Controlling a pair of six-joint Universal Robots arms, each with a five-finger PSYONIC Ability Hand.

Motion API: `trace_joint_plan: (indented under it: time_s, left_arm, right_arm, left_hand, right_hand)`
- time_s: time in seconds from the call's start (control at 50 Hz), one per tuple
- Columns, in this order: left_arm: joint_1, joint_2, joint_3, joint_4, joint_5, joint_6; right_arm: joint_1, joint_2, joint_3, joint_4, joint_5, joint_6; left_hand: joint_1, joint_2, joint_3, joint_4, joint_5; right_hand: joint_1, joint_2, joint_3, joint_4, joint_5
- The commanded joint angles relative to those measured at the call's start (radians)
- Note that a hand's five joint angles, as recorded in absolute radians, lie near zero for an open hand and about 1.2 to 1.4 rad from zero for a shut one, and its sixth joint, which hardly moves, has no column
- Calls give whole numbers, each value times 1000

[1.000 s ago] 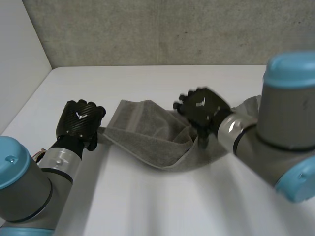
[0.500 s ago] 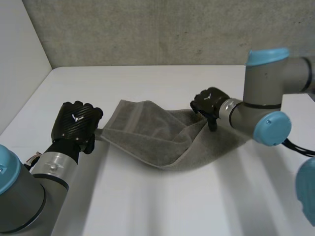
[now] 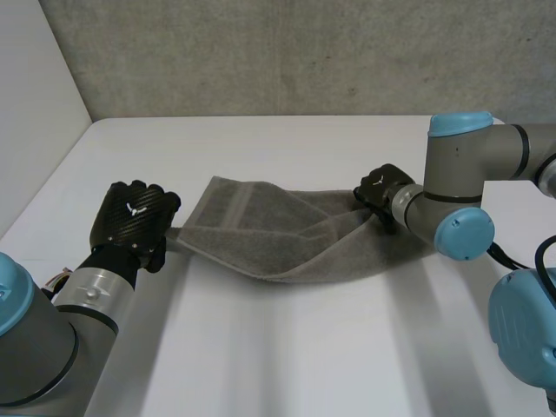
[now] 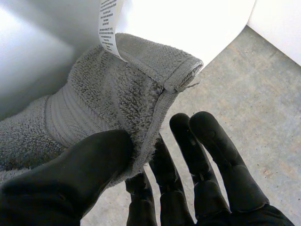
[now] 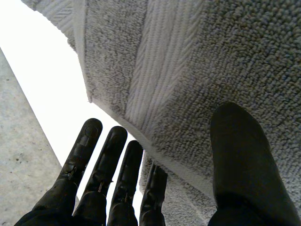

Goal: Fold the towel.

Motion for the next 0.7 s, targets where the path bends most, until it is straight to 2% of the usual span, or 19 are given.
trace_joint_plan:
  time_s: [0.02, 0.36, 0.4, 0.44, 0.46, 0.48, 0.5, 0.52, 0.62, 0.7]
  left_arm:
    - [1, -2, 2, 0, -1, 0]
    - [24, -6, 6, 0, -1, 0]
    - [24, -11, 6, 0, -1, 0]
    - [24, -14, 6, 0, -1, 0]
    - [24, -14, 6, 0, -1, 0]
    - [26, -14, 6, 2, -1, 0]
    - [26, -16, 6, 0, -1, 0]
    - [26, -16, 6, 0, -1, 0]
    - [28, -16, 9, 0, -1, 0]
    - [34, -8, 12, -2, -1, 2]
  right_arm:
    - [-8, -1, 1, 0, -1, 0]
    - [-76, 11, -2, 0, -2, -2]
    - [-77, 11, -4, 0, -2, -2]
    - [-79, 8, -4, 0, 1, -2]
    - [-79, 8, -4, 0, 1, -2]
    - [-77, 6, -4, 0, -1, -2]
    - [-77, 6, -4, 0, -1, -2]
    - [-77, 3, -4, -1, -4, 0]
    - [-76, -14, -4, -3, -2, 8]
    - [-76, -87, 4, 0, 15, 8]
  left_hand:
    - [-33, -106, -148, -114, -294]
    - [-33, -106, -148, -114, -294]
    - [-33, -106, -148, -114, -294]
    - [-33, -106, -148, -114, -294]
    - [-33, -106, -148, -114, -294]
    - [-33, -106, -148, -114, -294]
    - [-33, -106, -148, -114, -294]
    - [-33, -106, -148, -114, -294]
    - [-33, -106, -148, -114, -294]
    - [-33, -106, -148, -114, -294]
  right_hand:
    - [-10, -23, -15, -26, -10]
    - [31, 18, 26, 15, 31]
    - [84, 71, 79, 68, 84]
    - [358, 345, 353, 343, 359]
    - [360, 347, 355, 344, 360]
    - [563, 551, 558, 548, 564]
    - [565, 553, 560, 550, 566]
    - [704, 691, 699, 688, 704]
    - [705, 693, 700, 690, 706]
    - [705, 693, 700, 690, 706]
